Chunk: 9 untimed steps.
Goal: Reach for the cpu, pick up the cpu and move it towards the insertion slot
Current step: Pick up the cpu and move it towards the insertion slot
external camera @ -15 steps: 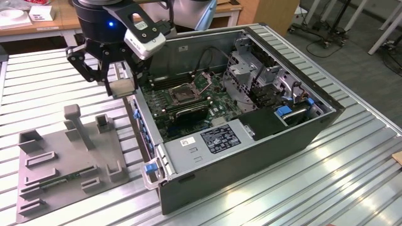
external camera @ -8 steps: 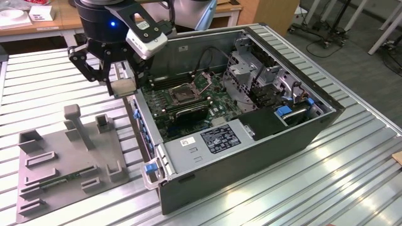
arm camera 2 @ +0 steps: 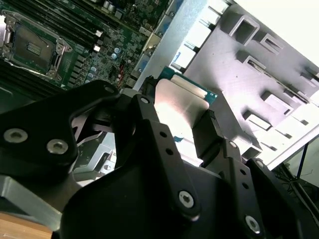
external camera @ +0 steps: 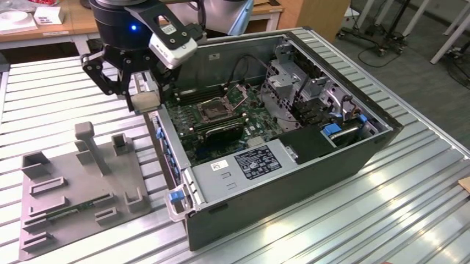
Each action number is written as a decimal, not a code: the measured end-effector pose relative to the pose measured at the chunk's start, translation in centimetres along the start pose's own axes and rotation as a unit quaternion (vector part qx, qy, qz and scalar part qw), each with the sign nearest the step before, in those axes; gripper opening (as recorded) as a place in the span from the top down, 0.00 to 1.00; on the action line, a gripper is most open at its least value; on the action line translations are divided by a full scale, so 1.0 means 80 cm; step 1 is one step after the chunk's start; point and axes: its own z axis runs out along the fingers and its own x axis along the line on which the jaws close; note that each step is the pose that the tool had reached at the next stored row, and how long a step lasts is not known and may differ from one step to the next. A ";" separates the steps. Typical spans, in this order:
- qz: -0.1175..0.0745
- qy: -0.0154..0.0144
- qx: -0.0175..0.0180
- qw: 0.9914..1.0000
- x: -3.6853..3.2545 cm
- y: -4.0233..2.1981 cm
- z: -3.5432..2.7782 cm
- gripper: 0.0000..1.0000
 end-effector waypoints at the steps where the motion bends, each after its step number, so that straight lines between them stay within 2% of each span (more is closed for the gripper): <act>1: 0.000 0.000 0.000 1.000 -0.0004 0.0000 0.0000 0.46; 9: 0.000 0.000 0.000 1.000 -0.0046 0.0000 0.0000 0.46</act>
